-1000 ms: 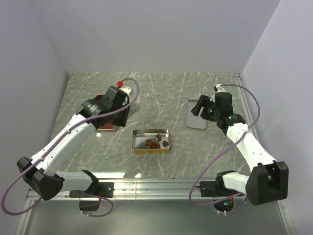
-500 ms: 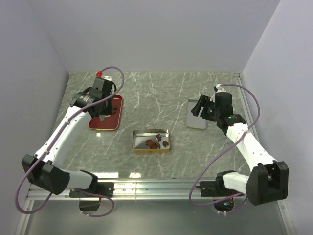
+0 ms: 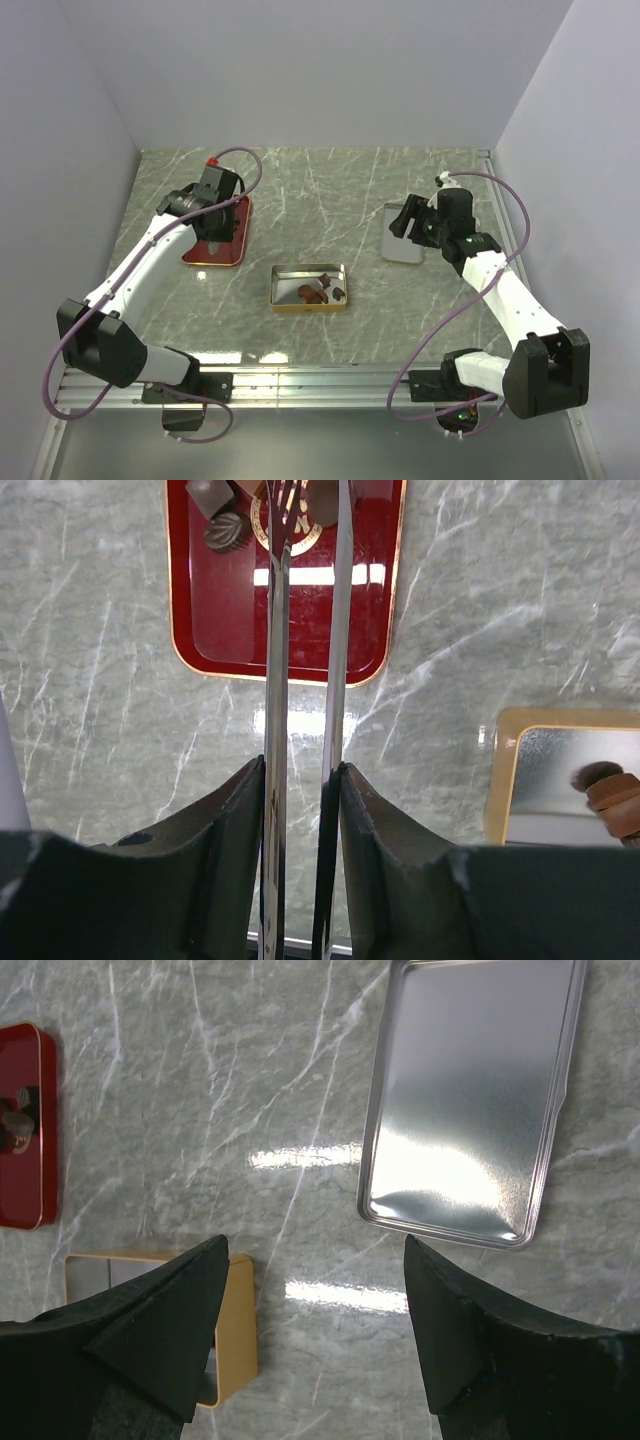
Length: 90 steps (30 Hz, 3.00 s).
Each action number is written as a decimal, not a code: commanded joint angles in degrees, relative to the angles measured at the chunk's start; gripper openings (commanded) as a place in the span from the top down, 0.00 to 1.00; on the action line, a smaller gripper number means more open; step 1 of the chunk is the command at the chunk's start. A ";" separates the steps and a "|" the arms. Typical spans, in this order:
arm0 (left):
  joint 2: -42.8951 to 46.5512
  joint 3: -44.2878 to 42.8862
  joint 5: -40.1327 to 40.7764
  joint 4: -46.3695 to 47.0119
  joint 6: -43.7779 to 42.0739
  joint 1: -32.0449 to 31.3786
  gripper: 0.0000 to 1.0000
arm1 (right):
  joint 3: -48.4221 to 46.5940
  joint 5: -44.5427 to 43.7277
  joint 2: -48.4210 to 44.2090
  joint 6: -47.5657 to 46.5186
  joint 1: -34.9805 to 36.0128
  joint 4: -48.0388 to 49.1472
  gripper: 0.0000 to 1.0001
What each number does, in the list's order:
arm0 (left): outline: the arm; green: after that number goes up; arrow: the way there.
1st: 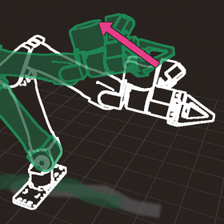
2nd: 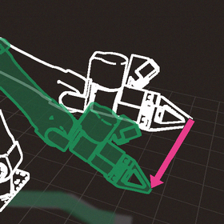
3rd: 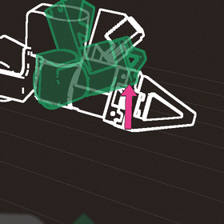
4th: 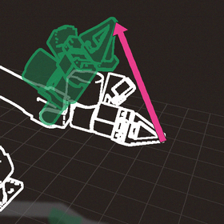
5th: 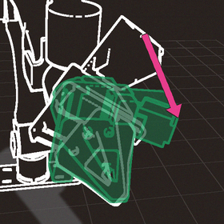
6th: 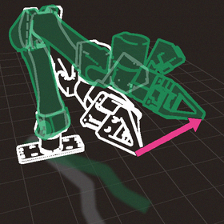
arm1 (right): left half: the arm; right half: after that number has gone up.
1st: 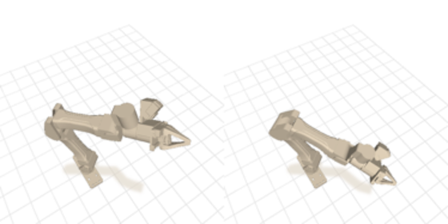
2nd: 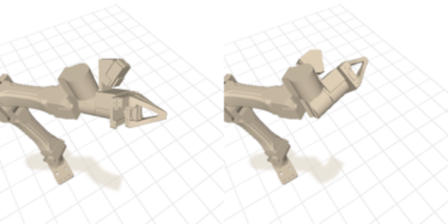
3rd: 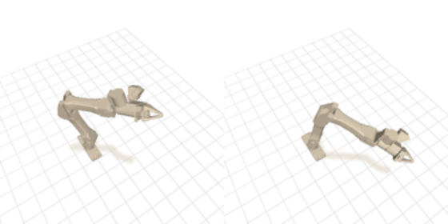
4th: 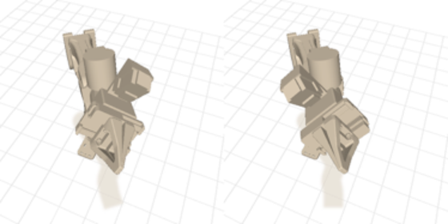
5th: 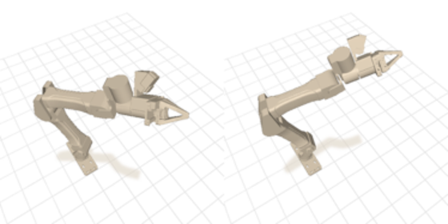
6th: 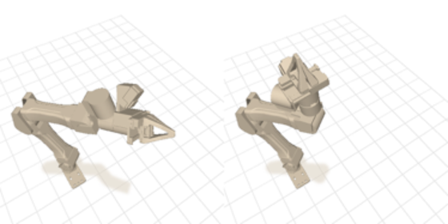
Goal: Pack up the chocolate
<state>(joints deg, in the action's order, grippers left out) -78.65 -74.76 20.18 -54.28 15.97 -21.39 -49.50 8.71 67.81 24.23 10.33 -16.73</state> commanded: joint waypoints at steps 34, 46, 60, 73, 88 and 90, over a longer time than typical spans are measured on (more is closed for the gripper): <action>-5.19 4.36 0.47 6.21 -1.11 0.21 0.58 | -0.60 -0.54 0.13 0.21 1.01 1.09 0.22; -4.41 2.87 -0.06 3.66 -1.02 0.21 0.71 | -0.43 -0.89 -0.05 0.03 1.01 1.09 0.22; 1.74 -0.91 -1.38 -2.23 -0.50 0.21 0.72 | -0.08 -0.36 -0.05 0.38 1.01 1.44 0.22; 9.30 1.46 -10.50 -1.53 -3.22 0.21 0.72 | -0.08 0.25 0.30 0.64 1.36 1.70 0.22; 17.48 5.50 -20.97 1.19 -5.07 -8.40 0.72 | 0.10 0.17 0.30 0.73 1.89 1.79 0.22; 18.35 5.94 -21.76 1.02 -4.98 -9.63 0.72 | 0.19 0.08 0.30 0.73 2.15 1.88 0.22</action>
<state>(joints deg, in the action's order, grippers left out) -63.07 -68.99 1.06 -56.03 11.66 -29.47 -49.47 8.71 68.10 24.64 11.81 -16.69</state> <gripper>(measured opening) 0.341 0.776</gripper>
